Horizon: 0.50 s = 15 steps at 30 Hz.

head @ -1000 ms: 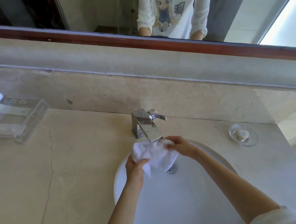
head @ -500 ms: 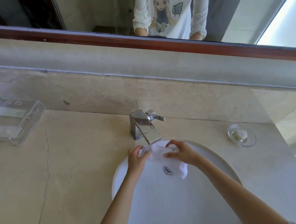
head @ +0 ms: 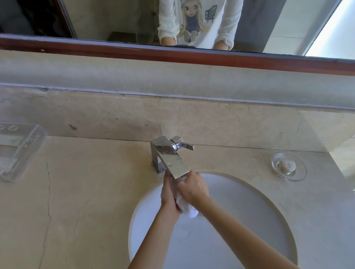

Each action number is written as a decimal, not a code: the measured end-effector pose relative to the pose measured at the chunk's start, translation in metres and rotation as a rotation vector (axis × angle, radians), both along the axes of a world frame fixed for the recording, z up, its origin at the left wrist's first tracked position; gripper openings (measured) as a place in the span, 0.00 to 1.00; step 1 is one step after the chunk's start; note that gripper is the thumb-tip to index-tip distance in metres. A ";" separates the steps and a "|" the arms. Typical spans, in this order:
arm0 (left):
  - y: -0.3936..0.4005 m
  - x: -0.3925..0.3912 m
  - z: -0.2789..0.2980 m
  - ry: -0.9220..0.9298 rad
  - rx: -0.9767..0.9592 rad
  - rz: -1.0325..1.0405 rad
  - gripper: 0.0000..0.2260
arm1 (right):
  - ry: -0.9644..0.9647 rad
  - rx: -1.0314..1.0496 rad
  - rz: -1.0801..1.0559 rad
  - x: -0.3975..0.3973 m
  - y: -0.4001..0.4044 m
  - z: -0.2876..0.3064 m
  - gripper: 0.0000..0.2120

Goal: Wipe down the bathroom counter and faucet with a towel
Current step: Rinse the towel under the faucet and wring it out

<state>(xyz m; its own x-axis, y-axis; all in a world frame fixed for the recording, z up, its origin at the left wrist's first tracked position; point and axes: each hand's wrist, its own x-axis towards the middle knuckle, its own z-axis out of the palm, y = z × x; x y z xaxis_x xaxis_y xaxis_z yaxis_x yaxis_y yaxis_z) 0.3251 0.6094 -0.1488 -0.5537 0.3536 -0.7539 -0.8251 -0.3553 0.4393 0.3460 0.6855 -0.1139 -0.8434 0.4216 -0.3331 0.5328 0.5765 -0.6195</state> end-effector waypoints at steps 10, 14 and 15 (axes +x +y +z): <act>0.004 0.011 0.003 0.298 -0.355 -0.142 0.22 | 0.237 -0.310 -0.279 -0.058 0.053 0.032 0.23; 0.000 0.012 0.002 0.068 -0.169 -0.075 0.15 | 0.203 -0.126 -0.122 -0.072 0.052 0.031 0.19; -0.001 0.012 0.003 0.034 -0.165 -0.063 0.11 | 0.210 -0.104 -0.119 -0.070 0.049 0.031 0.19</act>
